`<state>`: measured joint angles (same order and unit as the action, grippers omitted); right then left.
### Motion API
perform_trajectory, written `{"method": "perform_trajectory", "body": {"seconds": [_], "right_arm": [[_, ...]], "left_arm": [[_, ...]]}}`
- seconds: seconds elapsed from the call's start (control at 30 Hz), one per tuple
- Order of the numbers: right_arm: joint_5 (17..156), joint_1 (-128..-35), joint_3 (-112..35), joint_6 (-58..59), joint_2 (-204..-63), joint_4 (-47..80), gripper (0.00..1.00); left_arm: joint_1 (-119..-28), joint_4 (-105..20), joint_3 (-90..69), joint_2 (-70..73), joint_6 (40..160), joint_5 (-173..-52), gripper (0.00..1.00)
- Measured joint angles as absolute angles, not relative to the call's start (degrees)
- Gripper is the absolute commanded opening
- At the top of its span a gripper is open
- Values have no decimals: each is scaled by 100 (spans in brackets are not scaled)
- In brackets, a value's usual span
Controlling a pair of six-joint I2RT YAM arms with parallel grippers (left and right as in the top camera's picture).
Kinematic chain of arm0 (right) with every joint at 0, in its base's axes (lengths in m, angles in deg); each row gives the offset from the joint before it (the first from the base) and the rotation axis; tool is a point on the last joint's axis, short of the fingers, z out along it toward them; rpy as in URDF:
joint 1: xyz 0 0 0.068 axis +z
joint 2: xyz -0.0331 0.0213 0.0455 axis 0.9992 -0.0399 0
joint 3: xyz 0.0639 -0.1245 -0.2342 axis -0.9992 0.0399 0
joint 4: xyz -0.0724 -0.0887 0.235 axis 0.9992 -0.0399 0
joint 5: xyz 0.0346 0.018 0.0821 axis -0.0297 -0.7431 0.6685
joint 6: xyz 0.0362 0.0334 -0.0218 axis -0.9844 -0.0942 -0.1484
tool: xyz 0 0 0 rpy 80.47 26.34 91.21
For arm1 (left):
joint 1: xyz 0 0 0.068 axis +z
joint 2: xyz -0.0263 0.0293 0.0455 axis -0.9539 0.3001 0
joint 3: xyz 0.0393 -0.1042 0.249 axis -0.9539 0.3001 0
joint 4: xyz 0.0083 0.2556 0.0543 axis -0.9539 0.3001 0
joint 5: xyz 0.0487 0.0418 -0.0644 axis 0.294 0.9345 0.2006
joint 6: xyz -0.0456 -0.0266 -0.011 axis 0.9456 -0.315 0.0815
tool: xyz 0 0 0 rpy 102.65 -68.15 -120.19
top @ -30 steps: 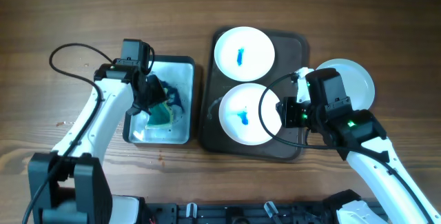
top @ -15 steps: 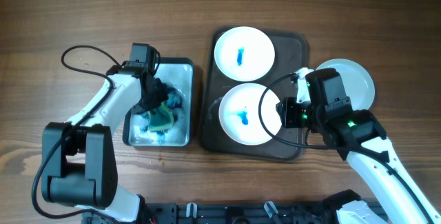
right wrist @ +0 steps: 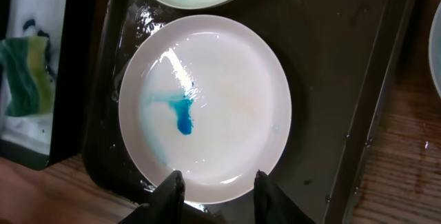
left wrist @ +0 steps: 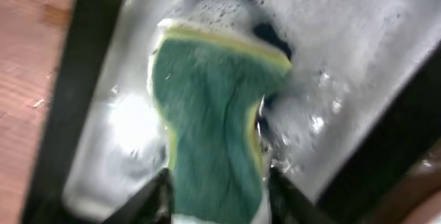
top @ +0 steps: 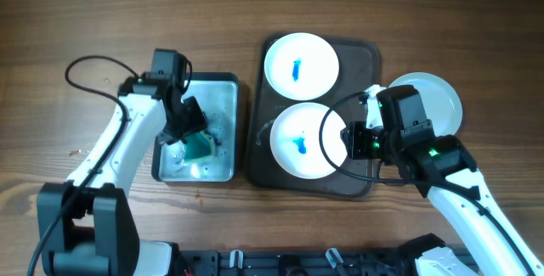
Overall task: Clean dirty plates on tray and stack at the side
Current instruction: 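Grasp the green sponge in the black tray with the left gripper, then lift the sponge with the left gripper and move it over the plate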
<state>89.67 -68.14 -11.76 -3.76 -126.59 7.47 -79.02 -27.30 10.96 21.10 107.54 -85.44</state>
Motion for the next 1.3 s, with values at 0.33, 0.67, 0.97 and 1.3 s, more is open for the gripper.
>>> {"method": "perform_trajectory", "body": {"seconds": [0.33, 0.67, 0.97, 1.3], "right_arm": [[8961, -6814, -1176, -402, -13201, 623, 35], [8659, -6917, -1176, -850, -14093, 913, 36], [9131, -7409, -1176, -293, -14945, 1493, 43], [9656, -7459, -1176, 50, -15811, 2050, 4]], "left_arm": [[-7917, -3793, 2112, 2097, 10765, -8646, 4], [-7917, -1989, 862, 2090, 10725, -8642, 4], [-7917, -1043, -677, 1413, 10570, -8861, 4], [-8380, -1445, -793, 895, 10445, -9355, 4]]}}
